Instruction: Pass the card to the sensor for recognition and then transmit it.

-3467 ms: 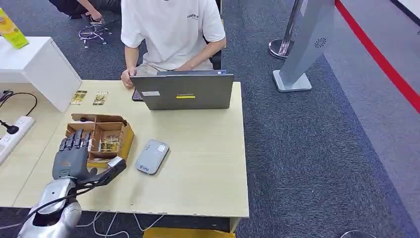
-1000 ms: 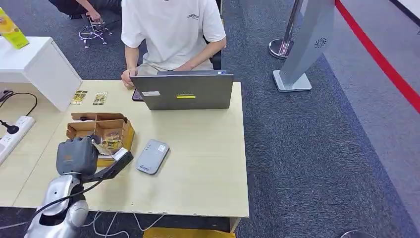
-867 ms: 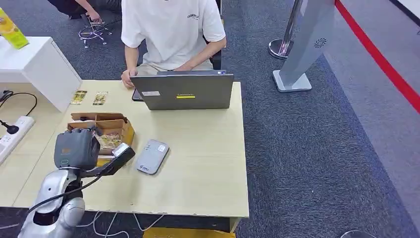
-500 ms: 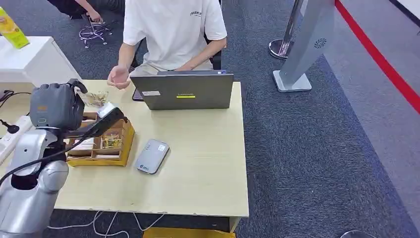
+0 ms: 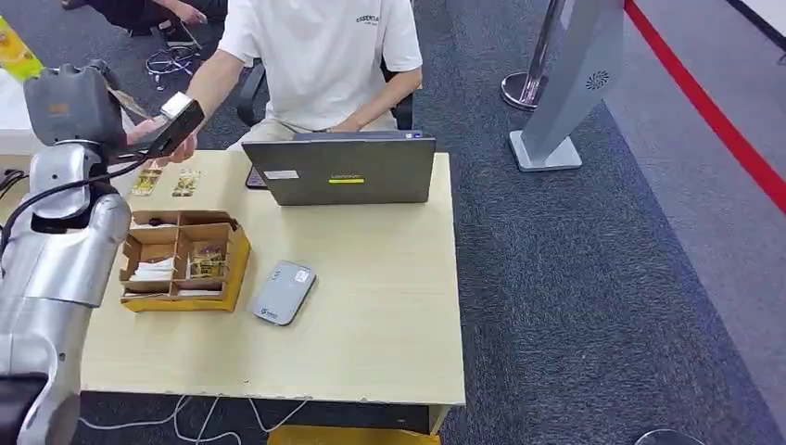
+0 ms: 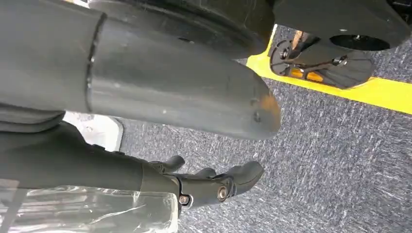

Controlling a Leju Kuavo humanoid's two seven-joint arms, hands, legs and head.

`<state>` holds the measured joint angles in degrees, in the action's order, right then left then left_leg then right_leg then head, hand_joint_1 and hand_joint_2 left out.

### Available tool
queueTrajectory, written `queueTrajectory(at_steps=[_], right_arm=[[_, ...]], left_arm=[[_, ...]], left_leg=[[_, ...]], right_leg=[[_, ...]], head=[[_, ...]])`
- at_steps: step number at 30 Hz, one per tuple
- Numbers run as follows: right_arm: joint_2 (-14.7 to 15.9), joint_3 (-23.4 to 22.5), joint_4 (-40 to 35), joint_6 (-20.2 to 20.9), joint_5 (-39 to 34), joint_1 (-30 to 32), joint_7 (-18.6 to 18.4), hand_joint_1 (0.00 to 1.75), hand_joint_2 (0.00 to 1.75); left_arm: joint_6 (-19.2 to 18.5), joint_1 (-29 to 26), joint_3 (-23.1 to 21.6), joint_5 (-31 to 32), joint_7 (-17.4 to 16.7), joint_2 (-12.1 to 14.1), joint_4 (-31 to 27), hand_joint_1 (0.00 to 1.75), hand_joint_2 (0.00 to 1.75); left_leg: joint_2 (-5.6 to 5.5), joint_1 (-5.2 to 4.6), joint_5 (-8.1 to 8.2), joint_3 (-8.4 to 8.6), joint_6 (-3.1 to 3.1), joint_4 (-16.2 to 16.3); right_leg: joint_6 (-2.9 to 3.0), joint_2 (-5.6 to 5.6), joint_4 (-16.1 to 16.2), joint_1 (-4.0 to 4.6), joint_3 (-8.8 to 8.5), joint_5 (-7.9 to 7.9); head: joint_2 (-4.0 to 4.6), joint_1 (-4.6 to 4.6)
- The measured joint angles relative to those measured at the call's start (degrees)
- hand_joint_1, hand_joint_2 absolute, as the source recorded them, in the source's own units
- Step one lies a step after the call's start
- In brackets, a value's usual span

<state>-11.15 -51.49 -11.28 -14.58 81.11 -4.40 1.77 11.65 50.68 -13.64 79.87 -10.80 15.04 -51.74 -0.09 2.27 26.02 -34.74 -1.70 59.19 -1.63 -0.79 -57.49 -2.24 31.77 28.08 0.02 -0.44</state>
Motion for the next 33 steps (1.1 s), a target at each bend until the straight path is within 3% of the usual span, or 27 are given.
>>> queueTrajectory(at_steps=[6, 7, 19, 25, 30, 33], right_arm=[[-0.1, 0.0, 0.0, 0.0, 0.0, 0.0, -0.4, 0.00, 0.00], [-0.1, 0.0, 0.0, 0.0, 0.0, 0.0, -0.4, 0.00, 0.00], [-0.2, 0.0, 0.0, -0.1, -0.3, 0.0, -0.1, 0.00, 0.00], [-0.2, 0.0, 0.0, -0.3, -1.0, 0.0, -0.2, 0.00, 0.00], [-0.2, -0.1, 0.0, -0.7, -2.1, 0.2, -0.4, 0.00, 0.00], [-0.2, -0.3, 0.0, -0.8, -2.9, 0.3, -0.5, 0.00, 0.00]], left_arm=[[0.3, 1.6, 0.0, -0.7, 0.3, -0.6, 4.7, 1.75, 1.75], [0.3, 1.6, 0.0, -0.7, 0.4, -0.7, 5.2, 0.00, 1.75], [1.5, 0.9, 0.0, -2.1, 0.4, -0.5, 7.7, 0.00, 1.75], [2.5, -1.6, 0.4, -4.0, 2.2, 1.4, 6.8, 0.00, 1.75], [2.5, -10.0, 2.8, -9.4, 5.0, 7.3, -3.9, 0.00, 1.75], [2.6, -20.6, 9.1, -18.0, 8.8, 15.4, -15.0, 0.00, 1.75]], left_leg=[[0.00, 0.00, 0.00, -0.01, 0.00, 0.0], [-0.01, 0.00, 0.00, -0.01, 0.00, 0.0], [-0.03, 0.00, 0.00, -0.05, 0.00, 0.0], [0.00, 0.00, 0.00, -0.06, 0.00, 0.0], [0.28, 0.00, 0.03, -0.15, -0.04, -0.1], [0.91, -0.02, 0.25, 0.14, -0.26, -0.3]], right_leg=[[0.00, 0.00, 0.0, 0.00, 0.01, 0.00], [0.00, 0.00, 0.0, 0.00, 0.01, 0.00], [0.00, 0.01, 0.0, 0.00, -0.01, 0.00], [0.00, -0.01, 0.0, 0.01, -0.02, 0.01], [0.01, -0.32, -0.1, 0.02, 0.05, 0.01], [0.05, -1.01, -0.2, -0.01, 0.17, 0.04]], head=[[0.00, -0.02], [0.00, -0.02], [0.00, -0.02], [0.00, 0.00], [0.00, 0.00], [0.00, 0.13]])
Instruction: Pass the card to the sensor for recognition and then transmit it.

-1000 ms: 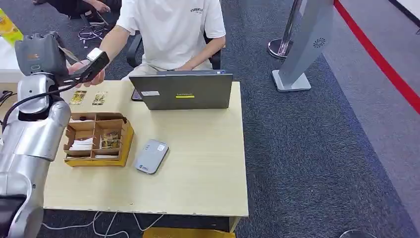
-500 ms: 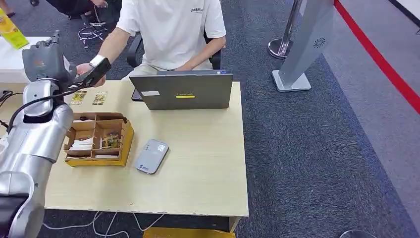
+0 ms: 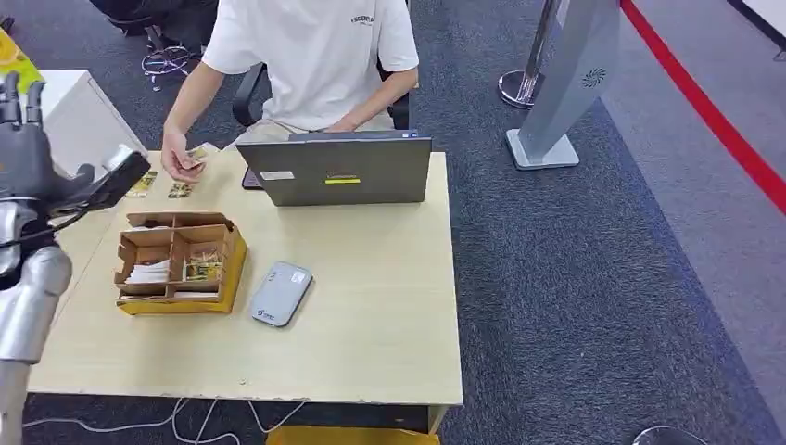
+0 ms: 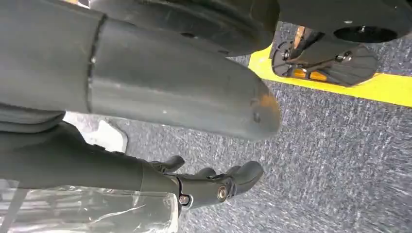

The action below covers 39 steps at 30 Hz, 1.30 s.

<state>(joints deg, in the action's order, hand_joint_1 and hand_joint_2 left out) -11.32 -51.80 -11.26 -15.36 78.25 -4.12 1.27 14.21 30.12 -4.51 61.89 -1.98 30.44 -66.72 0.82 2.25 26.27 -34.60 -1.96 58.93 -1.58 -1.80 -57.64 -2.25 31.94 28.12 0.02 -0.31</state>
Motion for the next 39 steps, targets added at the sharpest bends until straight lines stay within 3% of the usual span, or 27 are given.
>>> queueTrajectory(at_steps=[1, 4, 6, 9, 13, 14, 15, 17, 18, 19, 21, 23, 25, 26, 27, 28, 31, 36, 37, 38, 39], right_arm=[[0.0, -0.2, 0.0, 0.0, -0.3, 0.2, 0.0, 0.00, 0.00], [0.0, -0.8, 0.0, -0.1, -1.0, 0.8, 0.1, 0.00, 0.00], [0.0, -1.4, 0.1, -0.1, -1.4, 1.0, 0.2, 0.00, 0.00], [0.0, -1.8, 0.1, -0.1, -1.7, 1.1, 0.3, 0.00, 0.00], [0.0, -2.6, 0.1, -0.4, -2.3, 1.0, 0.5, 0.00, 0.00], [0.0, -2.6, 0.1, -0.4, -2.4, 1.0, 0.6, 0.00, 0.00], [0.0, -2.9, 0.1, -0.9, -2.8, 1.0, 0.7, 0.00, 0.00], [0.0, -3.1, 0.1, -1.2, -2.9, 1.1, 0.8, 0.00, 0.00], [0.0, -3.4, 0.1, -1.3, -3.1, 1.0, 1.0, 0.00, 0.00], [0.0, -3.5, 0.1, -1.3, -3.2, 1.0, 1.1, 0.00, 0.00], [0.0, -4.1, 0.1, -1.3, -3.5, 0.9, 1.4, 0.00, 0.00], [0.0, -4.3, 0.1, -1.3, -3.8, 0.8, 1.5, 0.00, 0.00], [0.1, -4.7, 0.1, -1.3, -3.8, 0.8, 1.8, 0.00, 0.00], [0.1, -4.8, 0.1, -1.2, -3.8, 0.7, 1.8, 0.00, 0.00], [0.1, -4.9, 0.1, -1.2, -3.8, 0.7, 1.9, 0.00, 0.00], [0.3, -5.2, 0.1, -1.1, -3.8, 0.6, 1.9, 0.00, 0.00], [0.4, -5.5, 0.1, -1.1, -3.8, 0.5, 1.9, 0.00, 0.00], [0.5, -5.5, 0.1, -1.2, -3.8, 0.5, 1.9, 0.00, 0.00], [0.5, -5.6, 0.1, -1.3, -3.8, 0.5, 1.9, 0.00, 0.00], [0.5, -5.6, 0.1, -1.4, -3.8, 0.5, 1.8, 0.00, 0.00], [0.5, -5.6, 0.1, -1.7, -3.7, 0.5, 1.7, 0.00, 0.00]], left_arm=[[-0.1, -4.8, 4.4, -3.3, 1.9, 3.0, -4.3, 0.00, 1.75], [-1.5, -19.0, 19.4, -10.7, 9.0, 8.0, -13.8, 0.00, 1.75], [-7.7, -26.7, 34.4, -15.3, 18.2, 8.4, -20.0, 0.00, 1.75], [-17.3, -31.5, 56.5, -15.1, 30.2, 7.2, -25.0, 0.00, 1.75], [-18.0, -33.4, 74.4, -6.2, 34.0, 5.1, -28.9, 0.00, 1.75], [-17.2, -34.4, 76.7, -6.1, 33.3, 4.7, -29.1, 0.00, 1.75], [-12.5, -37.2, 82.2, -7.0, 28.3, 2.9, -28.9, 0.00, 1.75], [-10.0, -38.0, 84.8, -9.6, 24.0, 1.3, -27.5, 0.00, 1.75], [-9.9, -38.5, 86.9, -14.8, 19.9, -0.4, -24.7, 0.00, 1.75], [-10.4, -38.6, 87.6, -17.5, 18.4, -0.8, -23.3, 0.00, 1.75], [-12.2, -38.2, 89.5, -29.8, 13.5, -2.2, -16.7, 0.00, 1.75], [-12.3, -37.9, 90.4, -37.1, 11.9, -2.9, -11.6, 0.00, 1.75], [-10.8, -36.5, 91.4, -54.7, 8.8, -3.9, -1.7, 0.00, 1.75], [-10.1, -36.0, 91.6, -60.8, 9.9, -4.5, 2.9, 0.00, 1.75], [-10.0, -35.8, 91.7, -63.0, 10.9, -5.0, 5.4, 0.00, 1.75], [-9.7, -35.3, 91.8, -63.0, 12.5, -6.0, 11.6, 0.00, 1.75], [-9.6, -34.8, 92.1, -62.7, 12.4, -6.4, 16.8, 0.00, 1.75], [-9.7, -34.7, 92.1, -62.8, 12.2, -6.3, 20.2, 0.00, 1.75], [-9.2, -34.7, 92.1, -64.6, 10.8, -6.4, 20.8, 0.00, 1.75], [-8.6, -34.6, 92.1, -66.8, 9.5, -6.5, 21.2, 0.00, 0.00], [-7.3, -34.2, 92.2, -71.7, 7.8, -7.3, 22.0, 0.00, 0.00]], left_leg=[[0.36, 0.01, 0.08, 0.14, 0.01, 0.0], [0.41, 0.05, 0.21, 0.08, -0.08, -0.1], [0.44, 0.07, 0.28, 0.05, -0.02, -0.1], [0.33, 0.14, 0.33, -0.01, 0.01, -0.1], [-0.11, 0.14, 0.34, -0.04, 0.03, -0.1], [-0.11, 0.13, 0.36, -0.01, 0.02, -0.1], [-0.11, 0.09, 0.36, 0.11, 0.01, -0.1], [-0.38, 0.08, 0.35, 0.09, 0.01, -0.1], [-0.57, 0.07, 0.36, 0.17, 0.01, -0.1], [-0.66, 0.09, 0.36, 0.19, 0.01, -0.1], [-0.88, 0.08, 0.35, 0.24, 0.01, -0.1], [-0.96, 0.12, 0.33, 0.25, 0.02, -0.1], [-1.04, 0.08, 0.31, 0.30, 0.01, -0.1], [-1.07, 0.08, 0.31, 0.33, 0.01, -0.1], [-1.07, 0.10, 0.31, 0.35, 0.01, -0.1], [-1.12, 0.14, 0.31, 0.32, 0.02, -0.1], [-1.12, 0.13, 0.33, 0.30, 0.04, 0.0], [-1.12, 0.13, 0.33, 0.31, 0.04, 0.0], [-1.13, 0.13, 0.33, 0.32, 0.04, 0.0], [-1.13, 0.13, 0.33, 0.32, 0.04, 0.0], [-1.14, 0.08, 0.33, 0.33, 0.04, 0.0]], right_leg=[[0.05, -0.34, 0.0, 0.00, 0.09, 0.03], [0.19, -0.36, 0.0, 0.03, 0.11, 0.22], [0.16, -0.35, 0.0, 0.04, 0.19, 0.33], [0.19, -0.14, 0.1, 0.13, 0.19, 0.40], [0.16, 0.32, 0.1, 0.14, -0.08, 0.50], [0.16, 0.31, 0.1, 0.13, -0.09, 0.50], [0.16, 0.31, 0.1, 0.10, -0.12, 0.51], [0.11, 0.57, 0.1, 0.09, -0.21, 0.57], [0.17, 0.77, 0.1, 0.08, -0.27, 0.65], [0.14, 0.85, 0.1, 0.09, -0.32, 0.68], [0.20, 1.10, 0.1, 0.09, -0.43, 0.76], [0.17, 1.17, 0.1, 0.13, -0.49, 0.82], [0.17, 1.24, 0.1, 0.10, -0.58, 0.81], [0.17, 1.28, 0.1, 0.09, -0.64, 0.81], [0.17, 1.30, 0.1, 0.11, -0.67, 0.82], [0.17, 1.34, 0.1, 0.15, -0.69, 0.82], [0.16, 1.33, 0.2, 0.14, -0.69, 0.81], [0.15, 1.33, 0.2, 0.15, -0.68, 0.80], [0.15, 1.33, 0.2, 0.15, -0.69, 0.80], [0.16, 1.33, 0.2, 0.14, -0.68, 0.80], [0.15, 1.33, 0.2, 0.10, -0.72, 0.78]], head=[[0.00, -0.20], [0.00, -0.24], [0.00, -0.28], [0.00, -0.20], [0.00, -0.09], [0.00, -0.11], [0.00, -0.13], [0.00, -0.09], [0.00, -0.09], [0.00, -0.15], [0.00, -0.07], [0.00, -0.13], [0.00, -0.15], [0.00, -0.24], [0.00, -0.24], [0.00, -0.18], [0.00, -0.07], [0.00, -0.07], [0.00, -0.07], [0.00, -0.07], [0.00, -0.09]])
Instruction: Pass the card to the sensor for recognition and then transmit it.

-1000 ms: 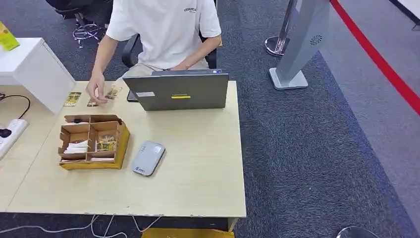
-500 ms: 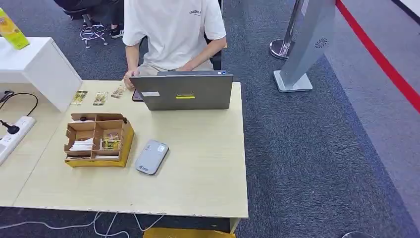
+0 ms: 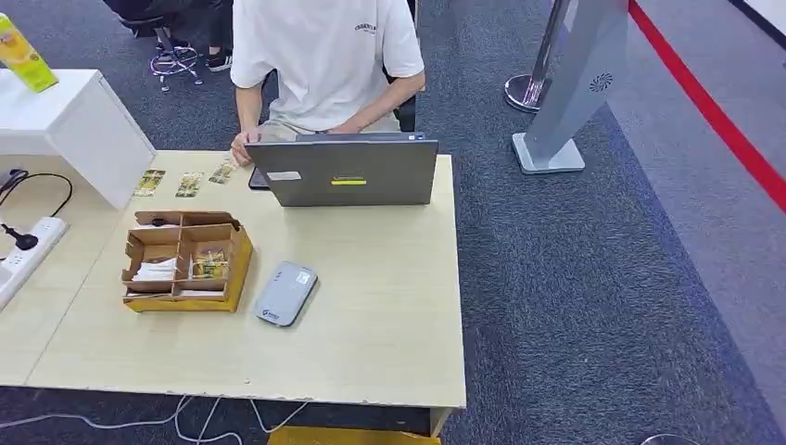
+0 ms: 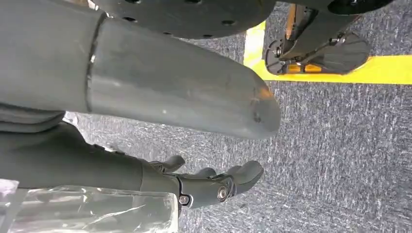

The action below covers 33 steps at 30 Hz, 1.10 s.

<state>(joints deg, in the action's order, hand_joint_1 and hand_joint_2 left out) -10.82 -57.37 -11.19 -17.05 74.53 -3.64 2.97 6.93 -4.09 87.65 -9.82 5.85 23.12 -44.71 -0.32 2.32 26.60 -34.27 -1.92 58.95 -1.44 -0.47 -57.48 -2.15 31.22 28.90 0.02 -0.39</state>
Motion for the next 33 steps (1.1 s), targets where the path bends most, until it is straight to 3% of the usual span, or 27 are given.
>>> queueTrajectory(at_steps=[2, 3, 4, 5, 8, 10, 12, 14, 18, 22, 28, 29, 33], right_arm=[[0.0, 0.0, 0.0, -0.6, 0.5, 0.0, -0.5, 0.00, 0.00], [0.0, 0.0, 0.0, -0.9, 1.5, -0.1, -1.0, 0.00, 0.00], [0.0, 0.0, 0.0, -1.1, 2.0, -0.1, -1.4, 0.00, 0.00], [0.0, 0.1, 0.0, -1.4, 2.9, -0.1, -1.9, 0.00, 1.75], [0.0, 0.9, 0.0, -1.8, 5.1, -0.3, -3.3, 0.00, 1.75], [0.1, 1.6, 0.0, -2.1, 6.0, -0.4, -3.4, 0.00, 1.75], [0.2, 2.0, 0.0, -2.2, 6.5, -0.5, -3.1, 0.00, 1.75], [0.6, 3.1, 0.0, -2.1, 8.0, -0.6, -2.4, 0.00, 1.75], [1.0, 4.4, 0.0, -2.4, 8.7, -0.8, -0.9, 0.00, 1.75], [1.0, 5.0, 0.0, -4.9, 5.9, -0.8, -0.4, 0.00, 1.75], [1.2, 9.1, -0.7, -3.5, -1.5, 0.1, -0.4, 0.00, 1.75], [1.3, 10.5, -1.0, -2.8, -4.1, 0.5, -0.4, 0.00, 0.00], [1.9, 13.5, -1.7, -1.3, -9.5, 1.2, -0.6, 0.00, 0.00]], left_arm=[[1.3, 0.8, 0.3, -8.5, 1.9, -1.7, 3.3, 0.00, 0.00], [2.5, 1.8, 0.4, -11.8, 4.8, -4.4, 8.1, 0.00, 1.75], [3.1, 2.3, 0.4, -11.8, 5.8, -5.6, 10.2, 0.00, 1.75], [4.1, 2.9, 0.4, -11.6, 6.9, -8.0, 12.9, 0.00, 1.75], [6.3, 5.0, 0.2, -9.5, 9.6, -15.2, 20.1, 0.00, 1.75], [5.7, 6.5, -0.5, -7.5, 8.7, -20.3, 24.2, 0.00, 1.75], [5.0, 7.5, -1.8, -5.4, 6.4, -23.4, 26.8, 0.00, 1.75], [4.6, 8.6, -4.7, -0.8, 1.3, -28.3, 29.4, 0.00, 1.75], [2.7, 9.5, -10.2, 4.7, -3.0, -32.9, 31.4, 0.00, 1.75], [-1.2, 9.3, -15.9, 8.7, -3.8, -33.8, 31.8, 0.00, 1.75], [-2.1, 8.3, -25.3, 9.3, -3.9, -33.4, 31.8, 0.00, 1.75], [-2.3, 7.9, -27.7, 9.4, -3.9, -33.1, 31.8, 0.00, 0.00], [-2.7, 7.1, -32.5, 9.4, -4.0, -32.5, 31.8, 0.00, 0.00]], left_leg=[[-0.03, -0.15, -0.01, 0.01, 0.02, 0.0], [-0.04, -0.19, -0.01, 0.03, 0.04, 0.0], [-0.06, -0.21, -0.02, 0.04, 0.05, 0.0], [-0.08, -0.27, 0.00, 0.02, 0.11, 0.0], [-0.08, -0.36, 0.04, -0.03, 0.29, 0.1], [-0.08, -0.40, 0.01, -0.11, 0.42, 0.2], [-0.07, -0.44, 0.02, -0.13, 0.48, 0.3], [-0.05, -0.47, 0.00, -0.14, 0.53, 0.3], [-0.05, -0.47, 0.00, -0.13, 0.53, 0.3], [-0.05, -0.41, -0.01, -0.13, 0.52, 0.3], [-0.05, -0.38, 0.00, -0.15, 0.51, 0.3], [-0.05, -0.39, 0.00, -0.19, 0.51, 0.3], [-0.05, -0.40, 0.02, -0.22, 0.54, 0.3]], right_leg=[[-0.02, 0.00, 0.0, -0.16, -0.04, -0.01], [-0.05, 0.03, 0.0, -0.22, 0.02, 0.00], [-0.06, 0.05, 0.0, -0.23, 0.02, 0.01], [-0.11, 0.08, 0.0, -0.28, 0.01, -0.01], [-0.32, 0.09, 0.1, -0.37, 0.00, -0.11], [-0.43, 0.09, 0.1, -0.40, 0.00, -0.17], [-0.50, 0.08, 0.1, -0.44, 0.01, -0.22], [-0.60, 0.05, 0.1, -0.47, 0.02, -0.29], [-0.60, 0.04, 0.1, -0.46, 0.02, -0.29], [-0.60, 0.03, 0.1, -0.42, -0.02, -0.29], [-0.58, 0.00, 0.1, -0.39, -0.01, -0.27], [-0.58, 0.00, 0.1, -0.39, 0.01, -0.27], [-0.59, 0.00, 0.1, -0.40, 0.05, -0.26]], head=[[0.00, -0.04], [0.00, -0.18], [0.00, -0.11], [0.00, -0.18], [0.00, -0.04], [0.00, -0.02], [0.00, 0.00], [0.00, 0.04], [0.00, 0.07], [0.00, 0.02], [0.00, 0.02], [0.00, 0.02], [0.00, 0.04]])
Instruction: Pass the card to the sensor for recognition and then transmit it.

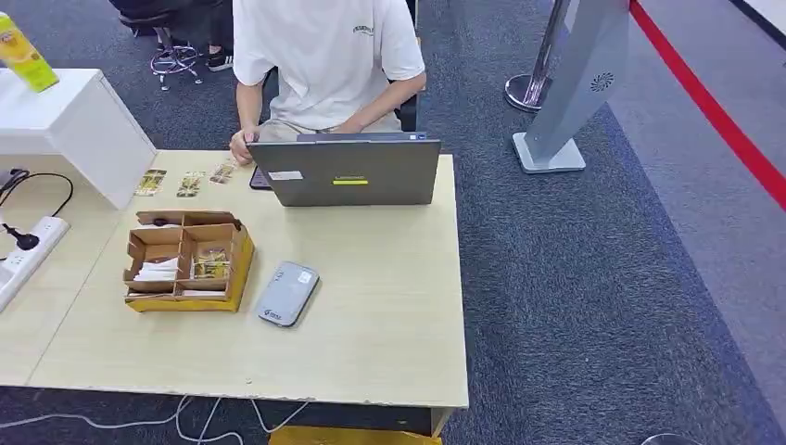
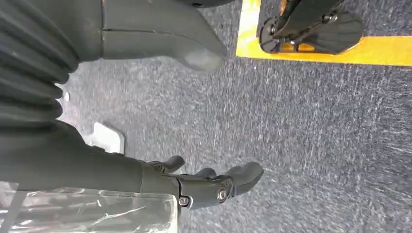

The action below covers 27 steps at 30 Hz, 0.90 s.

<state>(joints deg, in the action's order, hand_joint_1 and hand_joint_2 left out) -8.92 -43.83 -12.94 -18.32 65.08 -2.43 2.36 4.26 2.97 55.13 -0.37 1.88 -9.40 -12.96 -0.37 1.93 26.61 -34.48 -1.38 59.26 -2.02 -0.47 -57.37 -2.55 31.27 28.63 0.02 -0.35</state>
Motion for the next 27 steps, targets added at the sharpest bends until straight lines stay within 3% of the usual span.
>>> queueTrajectory(at_steps=[12, 13, 14, 15, 16, 27], right_arm=[[2.3, 12.3, -2.6, 5.3, -19.1, 3.2, -0.8, 0.00, 0.00], [2.4, 13.1, -2.8, 5.8, -20.6, 3.4, -0.8, 0.00, 0.00], [2.6, 13.9, -3.0, 6.1, -21.7, 3.6, -0.8, 0.00, 0.00], [2.8, 14.9, -3.2, 6.5, -23.3, 3.8, -0.9, 0.66, 0.00], [2.9, 15.7, -3.4, 6.9, -24.5, 4.1, -0.9, 1.75, 0.00], [5.0, 26.2, -5.6, 11.5, -40.7, 6.6, -1.6, 1.75, 0.00]], left_arm=[[-1.2, -3.3, -16.1, 0.1, -0.5, 2.8, -1.4, 0.00, 0.00], [-1.2, -3.5, -17.2, 0.1, -0.5, 2.8, -1.6, 0.16, 0.00], [-1.3, -3.8, -18.1, 0.1, -0.5, 3.1, -1.8, 0.16, 0.00], [-1.4, -4.0, -19.5, 0.1, -0.6, 3.3, -2.0, 1.75, 0.00], [-1.6, -4.2, -20.5, 0.1, -0.6, 3.5, -2.2, 1.75, 0.00], [-2.4, -6.9, -33.1, 0.2, -1.0, 5.7, -4.4, 1.75, 0.00]], left_leg=[[0.00, 0.00, 0.04, 0.02, 0.06, 0.0], [0.00, 0.00, 0.04, 0.02, 0.06, 0.0], [0.00, 0.00, 0.04, 0.02, 0.06, 0.0], [0.00, 0.00, 0.04, 0.01, 0.06, 0.0], [0.00, 0.00, 0.04, 0.01, 0.06, 0.0], [0.00, 0.00, 0.05, 0.02, 0.07, 0.0]], right_leg=[[0.00, 0.01, 0.0, 0.00, 0.03, 0.01], [0.00, 0.01, 0.0, 0.00, 0.03, 0.01], [0.00, 0.00, 0.0, 0.00, 0.03, 0.01], [0.00, 0.00, 0.0, 0.00, 0.02, 0.01], [0.00, 0.00, 0.0, 0.00, 0.04, 0.01], [0.01, 0.01, 0.0, 0.00, 0.04, 0.03]], head=[[0.00, 0.00], [0.00, -0.02], [0.00, -0.02], [0.00, -0.02], [0.00, -0.02], [0.00, 0.00]])
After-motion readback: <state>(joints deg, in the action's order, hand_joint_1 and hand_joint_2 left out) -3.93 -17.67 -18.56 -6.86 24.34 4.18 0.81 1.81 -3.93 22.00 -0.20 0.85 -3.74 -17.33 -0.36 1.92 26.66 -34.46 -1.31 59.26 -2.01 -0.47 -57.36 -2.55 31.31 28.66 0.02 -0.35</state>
